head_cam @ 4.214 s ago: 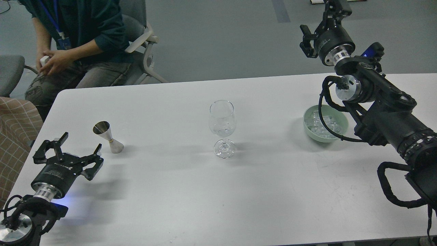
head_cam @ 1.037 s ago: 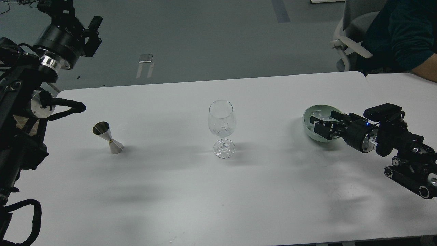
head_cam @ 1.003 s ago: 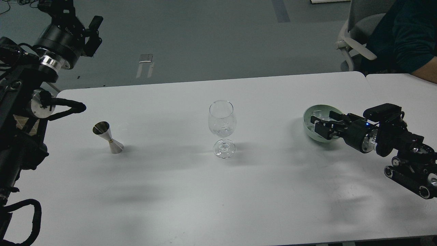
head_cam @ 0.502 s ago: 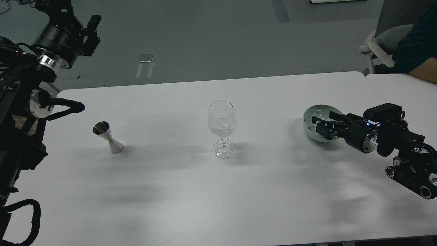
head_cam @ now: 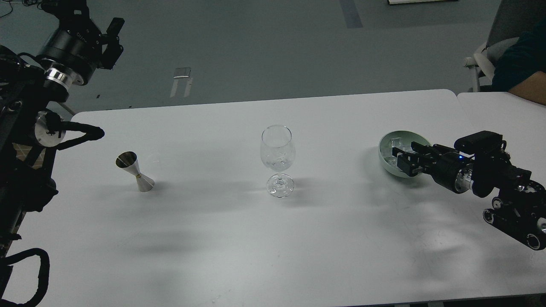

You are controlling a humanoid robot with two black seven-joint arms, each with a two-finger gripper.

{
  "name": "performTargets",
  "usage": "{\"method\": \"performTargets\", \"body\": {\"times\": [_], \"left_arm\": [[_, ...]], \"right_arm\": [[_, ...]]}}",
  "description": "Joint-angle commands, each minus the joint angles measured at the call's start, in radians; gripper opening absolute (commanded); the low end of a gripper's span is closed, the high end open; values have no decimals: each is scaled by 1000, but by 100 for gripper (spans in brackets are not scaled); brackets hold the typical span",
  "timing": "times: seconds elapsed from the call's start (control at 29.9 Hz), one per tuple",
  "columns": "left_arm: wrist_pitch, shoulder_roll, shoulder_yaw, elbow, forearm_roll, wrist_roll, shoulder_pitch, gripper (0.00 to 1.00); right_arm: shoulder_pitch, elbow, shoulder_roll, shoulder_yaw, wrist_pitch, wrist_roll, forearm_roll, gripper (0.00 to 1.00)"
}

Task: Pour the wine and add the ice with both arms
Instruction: 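Grasp ice cubes from the green bowl with the right gripper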

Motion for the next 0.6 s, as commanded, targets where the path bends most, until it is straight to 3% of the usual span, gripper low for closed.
{"method": "performTargets", "body": {"times": [0.0, 0.27, 0.47, 0.57], "left_arm": [[0, 0, 0, 0, 0, 0, 0, 98], [0, 2, 0, 0, 0, 0, 0, 98], [2, 2, 0, 0, 0, 0, 0, 98], [0, 5, -2, 0, 0, 0, 0, 98]], "right_arm": [[1, 1, -1, 0, 1, 0, 0, 55], [1, 1, -2, 0, 1, -1, 0, 41], [1, 7, -13, 0, 9, -3, 2, 20], [1, 10, -20, 1, 11, -3, 2, 4]]}}
